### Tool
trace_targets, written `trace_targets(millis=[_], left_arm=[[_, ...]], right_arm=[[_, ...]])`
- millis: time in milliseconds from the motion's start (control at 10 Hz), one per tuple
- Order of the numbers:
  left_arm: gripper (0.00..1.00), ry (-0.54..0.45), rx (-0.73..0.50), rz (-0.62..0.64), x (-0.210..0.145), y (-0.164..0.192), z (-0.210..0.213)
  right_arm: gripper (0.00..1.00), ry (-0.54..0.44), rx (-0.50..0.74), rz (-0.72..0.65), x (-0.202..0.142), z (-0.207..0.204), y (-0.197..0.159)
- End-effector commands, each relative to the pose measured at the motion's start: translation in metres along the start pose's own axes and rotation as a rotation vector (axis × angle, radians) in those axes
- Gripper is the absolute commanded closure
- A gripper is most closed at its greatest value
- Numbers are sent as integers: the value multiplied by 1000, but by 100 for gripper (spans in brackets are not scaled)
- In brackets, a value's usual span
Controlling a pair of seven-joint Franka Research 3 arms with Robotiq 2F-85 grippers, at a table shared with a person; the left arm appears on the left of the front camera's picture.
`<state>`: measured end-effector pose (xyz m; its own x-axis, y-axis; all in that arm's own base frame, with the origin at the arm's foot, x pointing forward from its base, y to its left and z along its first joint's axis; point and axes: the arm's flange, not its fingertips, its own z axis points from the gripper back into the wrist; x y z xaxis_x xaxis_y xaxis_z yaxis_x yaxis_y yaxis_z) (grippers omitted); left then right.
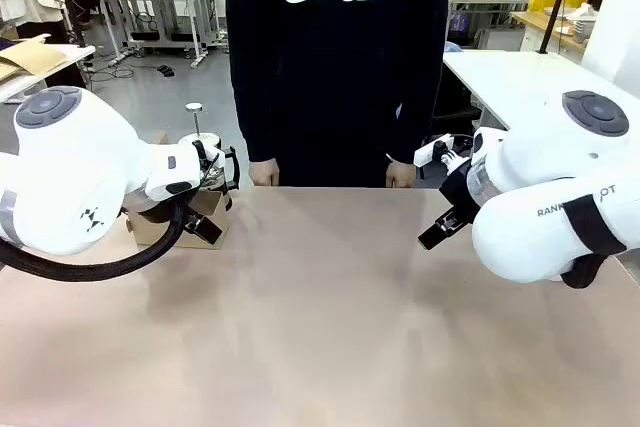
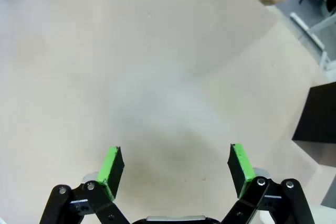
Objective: Pour a drink into a cup and package it in a carrier.
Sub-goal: Pick up the 600 ml Paper Cup and place it in the middle top area of the table.
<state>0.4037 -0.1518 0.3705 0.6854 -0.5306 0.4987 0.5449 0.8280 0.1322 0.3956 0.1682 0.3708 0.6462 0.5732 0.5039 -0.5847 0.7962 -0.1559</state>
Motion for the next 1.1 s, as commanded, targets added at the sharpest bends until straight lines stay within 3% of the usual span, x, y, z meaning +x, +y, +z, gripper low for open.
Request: trace_targets(millis=[0, 1000], left_arm=[[0, 0, 0, 0, 0, 0, 0], [0, 0, 0, 0, 0, 0, 0]], right_arm=[[0, 0, 0, 0, 0, 0, 0], [0, 0, 0, 1, 0, 0, 0]])
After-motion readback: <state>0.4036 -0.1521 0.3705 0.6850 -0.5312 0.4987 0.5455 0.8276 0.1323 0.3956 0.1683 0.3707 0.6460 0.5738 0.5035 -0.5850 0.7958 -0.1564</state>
